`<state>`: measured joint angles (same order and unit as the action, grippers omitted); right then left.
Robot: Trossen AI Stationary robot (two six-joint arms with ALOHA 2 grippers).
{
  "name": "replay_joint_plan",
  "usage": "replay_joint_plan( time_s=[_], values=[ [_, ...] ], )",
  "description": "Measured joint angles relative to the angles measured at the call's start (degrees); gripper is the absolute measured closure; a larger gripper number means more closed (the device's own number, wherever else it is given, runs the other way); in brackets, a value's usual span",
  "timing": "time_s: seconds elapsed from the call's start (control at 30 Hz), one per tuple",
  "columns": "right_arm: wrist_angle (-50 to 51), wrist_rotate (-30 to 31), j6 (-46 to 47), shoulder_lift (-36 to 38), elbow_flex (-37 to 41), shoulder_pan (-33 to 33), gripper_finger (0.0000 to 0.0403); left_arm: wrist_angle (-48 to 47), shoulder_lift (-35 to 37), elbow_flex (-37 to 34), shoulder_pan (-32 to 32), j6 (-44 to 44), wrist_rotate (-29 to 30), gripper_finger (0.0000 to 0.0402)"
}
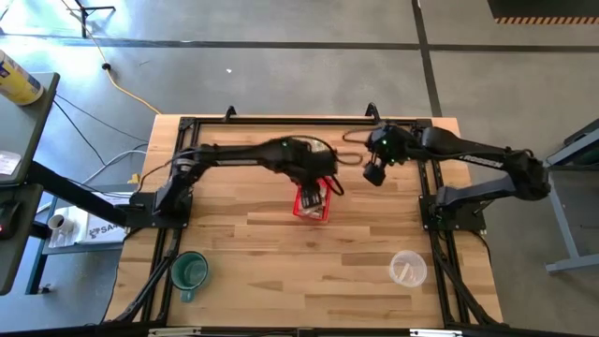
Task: Pick and place items into bin
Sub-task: Put the white stevia packet into the bin
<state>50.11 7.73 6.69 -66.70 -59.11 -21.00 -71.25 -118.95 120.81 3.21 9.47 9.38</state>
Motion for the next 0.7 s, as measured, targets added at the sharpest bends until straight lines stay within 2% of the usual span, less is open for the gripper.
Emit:
replay_joint_plan(
  time_s=[0.1, 0.2, 0.3, 0.4, 0.5, 0.6, 0.7],
  values=[
    [-2.52, -5.01, -2.72, -2.54, -0.05, -4.27, 0.0082, -0.19, 4.58, -3.13, 2.31, -0.17, 4.13, 0.0198],
    [-3.11, -10.72, -4.13, -8.08, -0.07, -9.42, 0.0082, 1.43, 11.13, -11.62, 6.81, 1.10, 4.78, 0.0197],
    [-4.45, -12.78, -6.84, -15.18, -0.07, -11.58, 0.0082, 11.45, 19.89, -25.29, 11.46, 3.74, 1.42, 0.0197],
    [-8.43, -13.73, -10.06, -21.19, -0.07, -10.17, 0.0082, 29.32, 29.98, -40.72, 14.21, 7.53, -5.22, 0.0197],
    [-11.90, -14.29, -11.53, -25.52, -0.05, -8.44, 0.0082, 42.87, 38.02, -53.26, 14.88, 11.47, -7.68, 0.0197],
    [-16.73, -12.92, -11.69, -28.83, -0.04, -7.24, 0.0082, 49.19, 43.02, -61.32, 14.83, 14.38, -7.54, 0.0197],
    [-21.75, -12.66, -11.17, -31.69, -0.04, -6.99, 0.0082, 51.23, 45.32, -65.46, 14.81, 17.09, -7.47, 0.0197]
  ],
)
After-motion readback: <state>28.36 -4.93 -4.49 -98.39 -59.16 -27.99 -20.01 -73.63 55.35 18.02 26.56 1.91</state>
